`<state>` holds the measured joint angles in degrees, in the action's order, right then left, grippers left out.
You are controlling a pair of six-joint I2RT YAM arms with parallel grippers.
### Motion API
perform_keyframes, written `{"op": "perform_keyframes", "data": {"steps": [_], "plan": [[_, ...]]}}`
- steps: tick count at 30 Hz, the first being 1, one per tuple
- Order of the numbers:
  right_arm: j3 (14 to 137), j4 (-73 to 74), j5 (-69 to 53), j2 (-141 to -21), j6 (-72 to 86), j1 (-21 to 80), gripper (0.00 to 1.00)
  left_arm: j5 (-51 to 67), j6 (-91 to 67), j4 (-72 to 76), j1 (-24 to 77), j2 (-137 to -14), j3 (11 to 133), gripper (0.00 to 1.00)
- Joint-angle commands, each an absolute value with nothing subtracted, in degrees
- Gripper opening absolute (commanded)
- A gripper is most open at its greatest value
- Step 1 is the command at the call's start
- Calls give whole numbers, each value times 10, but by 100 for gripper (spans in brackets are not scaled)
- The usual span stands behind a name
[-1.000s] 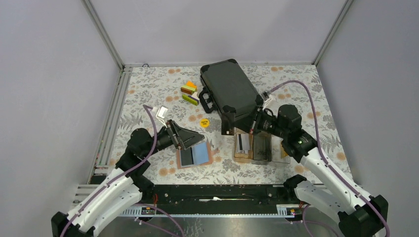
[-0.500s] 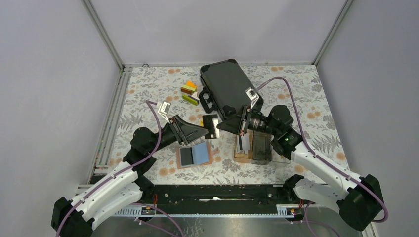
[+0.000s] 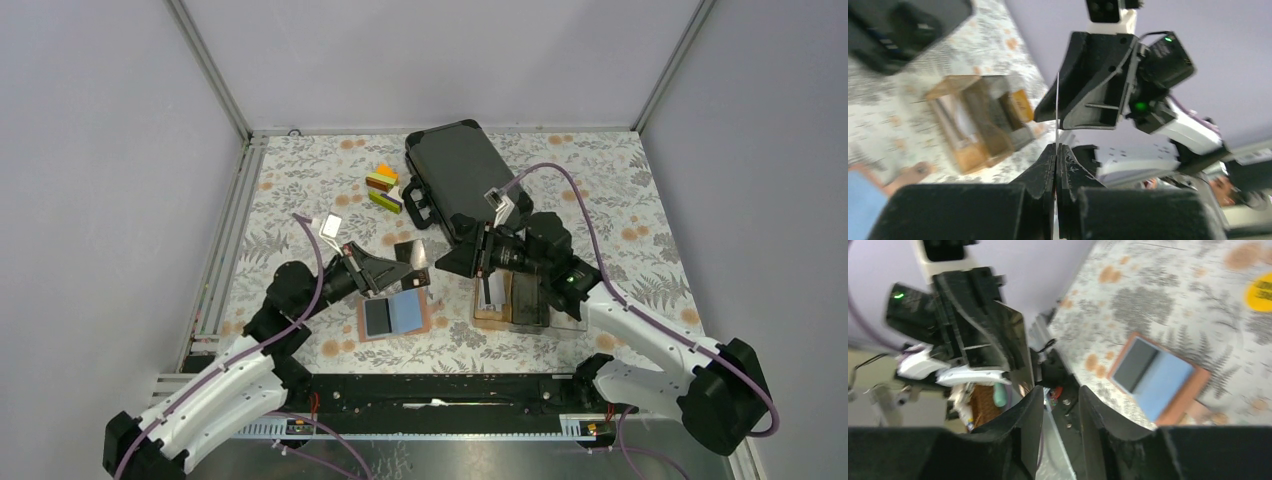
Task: Put the credit cards into the card holder
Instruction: Insert the credit card into the card holder.
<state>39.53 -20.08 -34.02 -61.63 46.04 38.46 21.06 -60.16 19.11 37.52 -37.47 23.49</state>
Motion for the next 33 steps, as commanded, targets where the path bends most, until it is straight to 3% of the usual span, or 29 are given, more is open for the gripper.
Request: {"op": "perform_keyframes", "data": {"steps": [1, 8, 16, 33], "plan": [[402, -68, -234, -633, 399, 389, 41, 128, -527, 24, 349, -360, 226, 0], [388, -67, -205, -710, 407, 438, 50, 188, -509, -44, 244, -399, 178, 0], [415, -106, -195, -831, 411, 499, 55, 177, -483, -98, 199, -393, 152, 0], [462, -131, -164, -956, 422, 541, 53, 196, -492, -87, 186, -391, 121, 0]]}}
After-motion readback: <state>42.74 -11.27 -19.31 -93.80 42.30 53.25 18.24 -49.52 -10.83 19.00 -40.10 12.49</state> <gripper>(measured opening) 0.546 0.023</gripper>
